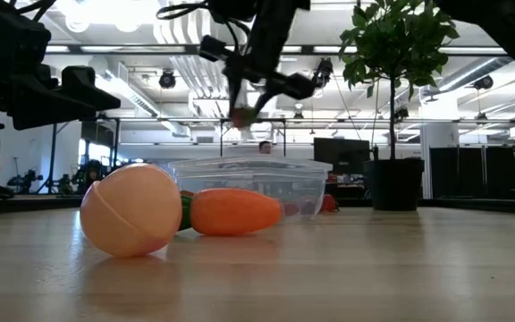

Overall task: Pick and placing Produce into tupperware
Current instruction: Put the red strawberry into the transparent container

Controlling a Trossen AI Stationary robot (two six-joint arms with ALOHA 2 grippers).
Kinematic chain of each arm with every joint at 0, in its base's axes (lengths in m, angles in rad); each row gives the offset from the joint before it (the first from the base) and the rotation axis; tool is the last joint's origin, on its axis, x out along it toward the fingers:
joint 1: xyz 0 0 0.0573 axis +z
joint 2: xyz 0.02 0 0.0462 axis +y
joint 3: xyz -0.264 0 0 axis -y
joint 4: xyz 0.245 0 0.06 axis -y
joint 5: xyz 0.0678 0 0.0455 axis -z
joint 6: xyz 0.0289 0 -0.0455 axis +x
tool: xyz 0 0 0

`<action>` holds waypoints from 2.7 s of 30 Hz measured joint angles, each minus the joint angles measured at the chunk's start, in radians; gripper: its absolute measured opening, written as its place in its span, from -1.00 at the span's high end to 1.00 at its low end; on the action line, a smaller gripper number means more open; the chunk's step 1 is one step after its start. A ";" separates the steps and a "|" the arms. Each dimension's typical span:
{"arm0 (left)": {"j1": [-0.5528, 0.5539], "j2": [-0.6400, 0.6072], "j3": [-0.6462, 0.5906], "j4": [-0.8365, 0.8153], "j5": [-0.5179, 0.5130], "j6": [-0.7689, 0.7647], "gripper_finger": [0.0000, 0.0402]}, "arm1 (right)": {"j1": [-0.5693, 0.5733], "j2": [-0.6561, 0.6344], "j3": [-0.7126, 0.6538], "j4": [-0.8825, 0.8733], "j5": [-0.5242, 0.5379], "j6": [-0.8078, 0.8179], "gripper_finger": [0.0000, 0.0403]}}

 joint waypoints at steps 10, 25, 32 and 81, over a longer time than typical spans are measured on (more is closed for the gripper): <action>0.000 0.001 0.000 0.000 0.000 0.000 -0.23 | 0.128 0.019 -0.037 -0.104 0.019 -0.042 0.15; 0.000 0.001 0.000 0.000 0.000 0.000 -0.23 | -0.122 0.018 -0.038 -0.125 0.027 -0.189 -0.39; 0.000 0.000 0.000 0.000 0.000 0.000 -0.23 | -0.256 0.092 -0.038 -0.128 -0.052 -0.421 -0.33; 0.000 0.000 0.000 0.000 0.000 0.000 -0.23 | -0.120 0.095 -0.037 -0.140 0.722 -0.453 -0.11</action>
